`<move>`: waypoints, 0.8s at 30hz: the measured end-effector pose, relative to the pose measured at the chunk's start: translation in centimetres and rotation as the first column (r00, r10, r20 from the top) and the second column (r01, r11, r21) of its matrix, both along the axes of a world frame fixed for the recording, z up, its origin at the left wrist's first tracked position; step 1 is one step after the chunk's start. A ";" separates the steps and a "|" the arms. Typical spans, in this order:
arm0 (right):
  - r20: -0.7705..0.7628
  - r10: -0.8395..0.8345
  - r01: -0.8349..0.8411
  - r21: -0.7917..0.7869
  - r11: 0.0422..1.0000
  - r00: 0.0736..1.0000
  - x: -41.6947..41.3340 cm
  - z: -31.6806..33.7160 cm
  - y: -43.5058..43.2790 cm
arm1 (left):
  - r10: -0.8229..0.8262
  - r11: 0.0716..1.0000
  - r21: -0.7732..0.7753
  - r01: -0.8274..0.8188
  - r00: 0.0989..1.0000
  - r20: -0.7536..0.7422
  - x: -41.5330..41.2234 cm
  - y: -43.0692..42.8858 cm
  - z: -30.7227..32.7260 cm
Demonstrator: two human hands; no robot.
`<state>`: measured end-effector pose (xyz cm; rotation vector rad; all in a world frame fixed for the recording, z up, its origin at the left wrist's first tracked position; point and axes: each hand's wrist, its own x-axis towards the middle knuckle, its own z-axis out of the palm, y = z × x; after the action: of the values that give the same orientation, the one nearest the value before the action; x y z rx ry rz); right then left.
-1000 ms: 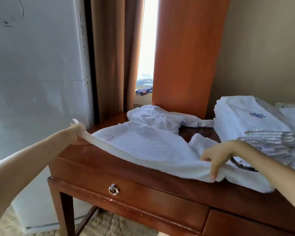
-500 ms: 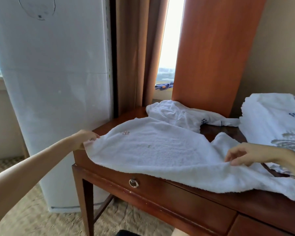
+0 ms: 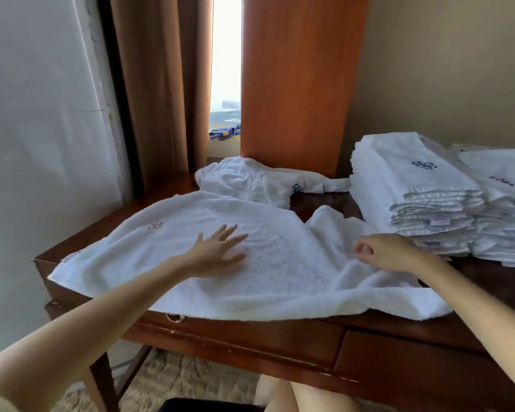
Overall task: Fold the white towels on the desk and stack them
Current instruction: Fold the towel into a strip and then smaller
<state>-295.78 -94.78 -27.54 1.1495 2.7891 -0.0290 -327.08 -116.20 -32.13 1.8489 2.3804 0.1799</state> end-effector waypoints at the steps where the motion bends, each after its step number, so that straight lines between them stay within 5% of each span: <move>1: 0.071 -0.058 0.055 0.037 0.998 0.996 1.1 0.1 0.0 | 0.011 0.999 -0.052 -0.012 1.000 -0.018 0.4 0.8 -0.6; 3: 0.139 -0.200 0.212 -0.072 0.975 0.970 3.0 0.7 0.0 | 0.034 0.997 -0.067 -0.036 0.998 -0.044 0.6 1.3 -1.0; 6: 0.123 -0.320 0.342 -0.339 0.876 0.940 4.3 1.5 -0.6 | 0.074 0.992 0.110 -0.065 0.993 -0.088 1.5 0.9 -0.1; 11: -0.384 -0.187 0.222 0.048 0.974 0.904 2.5 0.5 0.6 | 0.084 0.977 0.208 -0.039 0.974 -0.211 3.0 2.9 1.9; 16: -0.294 -0.247 0.246 -0.040 0.968 0.923 4.5 -2.9 2.6 | -0.222 0.944 0.237 0.228 0.974 -0.055 6.5 7.5 1.8; 18: -0.410 -0.274 0.286 -0.034 0.958 0.870 5.4 -4.4 3.1 | -0.337 0.914 0.234 0.332 0.941 -0.016 8.8 9.9 1.4; 21: -0.587 -0.184 0.362 0.201 0.911 0.789 5.8 -5.7 3.0 | -0.374 0.906 0.228 0.358 0.927 0.029 11.9 13.0 0.5; 24: -0.610 -0.022 0.356 0.433 0.828 0.792 6.5 -5.9 3.8 | -0.386 0.907 0.214 0.363 0.919 0.075 13.9 15.9 -0.6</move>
<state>-289.26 -91.02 -33.39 1.8388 3.3054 0.4922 -313.15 -100.33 -32.73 2.2742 1.9421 0.4827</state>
